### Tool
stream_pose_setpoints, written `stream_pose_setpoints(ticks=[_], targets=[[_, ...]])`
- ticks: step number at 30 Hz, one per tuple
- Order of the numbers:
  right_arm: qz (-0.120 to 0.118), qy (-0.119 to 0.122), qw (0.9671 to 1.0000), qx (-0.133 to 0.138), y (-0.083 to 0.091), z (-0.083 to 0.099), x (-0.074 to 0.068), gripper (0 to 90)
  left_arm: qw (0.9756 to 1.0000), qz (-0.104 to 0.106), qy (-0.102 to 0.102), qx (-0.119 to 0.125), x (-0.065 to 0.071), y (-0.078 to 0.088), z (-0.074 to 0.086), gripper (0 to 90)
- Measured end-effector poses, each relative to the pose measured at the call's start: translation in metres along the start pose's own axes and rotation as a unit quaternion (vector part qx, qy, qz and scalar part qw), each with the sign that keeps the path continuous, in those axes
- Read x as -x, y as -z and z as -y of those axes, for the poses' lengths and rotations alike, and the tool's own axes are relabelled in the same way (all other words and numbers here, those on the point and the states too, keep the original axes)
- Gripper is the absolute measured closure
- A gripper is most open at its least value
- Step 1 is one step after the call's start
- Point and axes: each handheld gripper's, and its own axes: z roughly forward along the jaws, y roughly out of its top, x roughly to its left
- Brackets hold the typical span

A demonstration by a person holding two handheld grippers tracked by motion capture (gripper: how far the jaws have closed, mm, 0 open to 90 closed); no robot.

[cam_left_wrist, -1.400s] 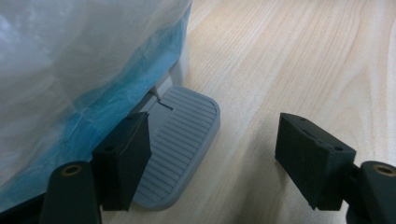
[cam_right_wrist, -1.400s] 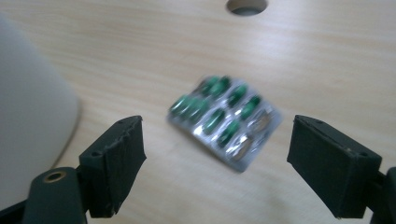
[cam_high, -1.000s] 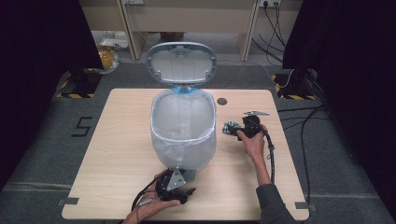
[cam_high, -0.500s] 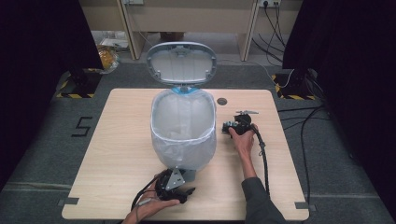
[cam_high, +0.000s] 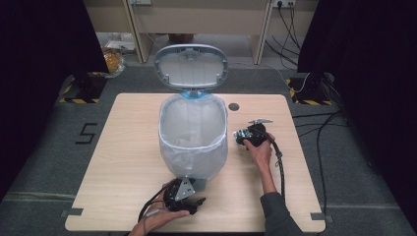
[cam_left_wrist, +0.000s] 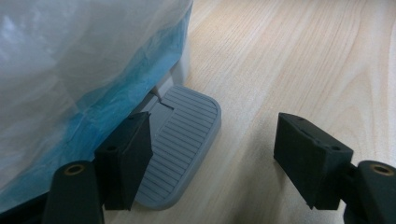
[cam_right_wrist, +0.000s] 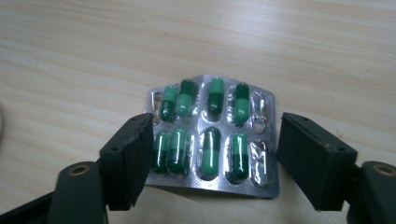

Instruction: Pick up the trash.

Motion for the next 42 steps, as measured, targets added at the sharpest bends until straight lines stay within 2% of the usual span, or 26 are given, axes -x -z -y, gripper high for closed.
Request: stream_pose_setpoints(ticks=[1,2,7,12,16,20,24,25,28,30,32,33,34,40,41,42], targets=[[0.000,0.000,1.0000,0.000,0.000,0.000,0.000,29.3,1.0000,0.000,0.000,0.000,0.000,0.000,0.000,27.1],[-0.009,0.008,0.9999,0.003,0.004,0.000,0.000,34.6,1.0000,0.000,0.003,0.003,0.000,0.000,0.000,27.1],[-0.008,0.013,0.9999,0.002,0.008,0.004,-0.001,35.2,1.0000,0.001,0.000,-0.003,-0.001,0.000,0.000,27.2],[-0.041,-0.014,0.9989,0.018,0.015,0.010,0.005,45.9,1.0000,0.001,-0.001,-0.004,-0.001,0.001,0.000,27.7],[-0.038,-0.004,0.9990,0.023,0.020,0.013,0.007,52.4,1.0000,0.001,-0.001,-0.004,0.000,0.001,0.000,27.7],[-0.025,0.010,0.9993,0.026,0.025,0.016,0.010,53.4,1.0000,0.001,-0.001,-0.005,-0.001,0.001,0.000,27.7],[-0.027,0.007,0.9990,0.035,0.031,0.017,0.012,53.4,1.0000,0.001,0.000,-0.002,-0.001,0.000,0.000,27.7],[-0.033,0.008,0.9984,0.045,0.039,0.015,0.012,53.2,1.0000,0.000,-0.001,-0.003,-0.001,0.000,0.000,27.7],[-0.038,0.019,0.9975,0.056,0.055,0.009,0.009,52.8,1.0000,-0.001,-0.007,-0.006,-0.001,0.001,0.000,27.7],[-0.043,0.021,0.9970,0.061,0.060,0.007,0.007,52.6,1.0000,-0.001,0.000,0.001,0.000,0.000,0.000,27.7],[-0.057,0.025,0.9953,0.073,0.078,0.002,0.002,52.4,1.0000,-0.001,-0.003,0.000,0.000,0.000,0.000,27.7],[-0.057,0.025,0.9953,0.073,0.078,0.002,0.002,52.4,1.0000,-0.001,-0.003,0.000,0.000,0.000,0.000,27.7],[-0.063,0.035,0.9947,0.073,0.089,-0.001,-0.001,52.1,1.0000,-0.001,-0.002,0.000,0.000,0.000,0.000,27.7],[-0.082,0.054,0.9910,0.091,0.123,-0.011,-0.010,51.5,1.0000,-0.001,-0.002,0.000,0.000,0.000,0.000,27.7],[-0.082,0.054,0.9910,0.091,0.123,-0.011,-0.010,51.5,1.0000,-0.001,-0.002,0.000,0.000,0.000,0.000,27.7],[-0.083,0.062,0.9900,0.096,0.133,-0.014,-0.012,51.1,1.0000,-0.001,-0.002,-0.001,0.000,0.000,0.000,27.7]])
